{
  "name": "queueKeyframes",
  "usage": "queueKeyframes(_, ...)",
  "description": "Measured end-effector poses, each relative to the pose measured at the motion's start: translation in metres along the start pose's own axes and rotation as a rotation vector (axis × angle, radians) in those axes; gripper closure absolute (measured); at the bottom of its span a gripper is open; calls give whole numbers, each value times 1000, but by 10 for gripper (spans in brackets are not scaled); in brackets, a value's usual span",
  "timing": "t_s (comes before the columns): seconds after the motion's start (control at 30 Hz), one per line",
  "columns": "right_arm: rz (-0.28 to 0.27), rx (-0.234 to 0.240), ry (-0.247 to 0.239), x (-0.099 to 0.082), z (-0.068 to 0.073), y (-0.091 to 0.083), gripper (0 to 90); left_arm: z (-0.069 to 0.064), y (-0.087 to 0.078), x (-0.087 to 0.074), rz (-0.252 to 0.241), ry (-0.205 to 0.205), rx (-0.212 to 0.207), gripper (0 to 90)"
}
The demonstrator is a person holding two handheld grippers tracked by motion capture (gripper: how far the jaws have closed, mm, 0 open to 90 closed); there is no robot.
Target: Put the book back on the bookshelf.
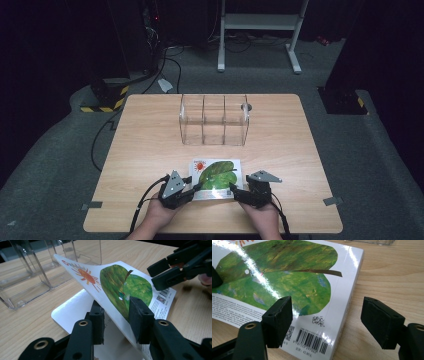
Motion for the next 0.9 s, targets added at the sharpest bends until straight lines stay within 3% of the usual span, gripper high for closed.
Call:
queueKeyframes(0.2,15,48,28,4,-4,8,234,-3,-3,2,-22,41,9,668)
queueKeyframes(0.4,25,91,48,5,-3,12,221,-4,-3,2,-26,52,10,669)
queueKeyframes(0.7,66,127,82,8,-5,18,175,-6,-4,2,-32,68,17,669)
queueKeyframes(0.9,69,126,71,8,-3,18,194,-6,-3,1,-29,64,18,671)
Point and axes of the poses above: each handheld gripper's, and its own axes: y roughly forward along the jaws, x roughly out of its top, z roughly to its left, the point moved 3 cm from there along y, roughly forward along the jaws, and after that the axes turned 11 degrees about y, right-handed, at the moved point
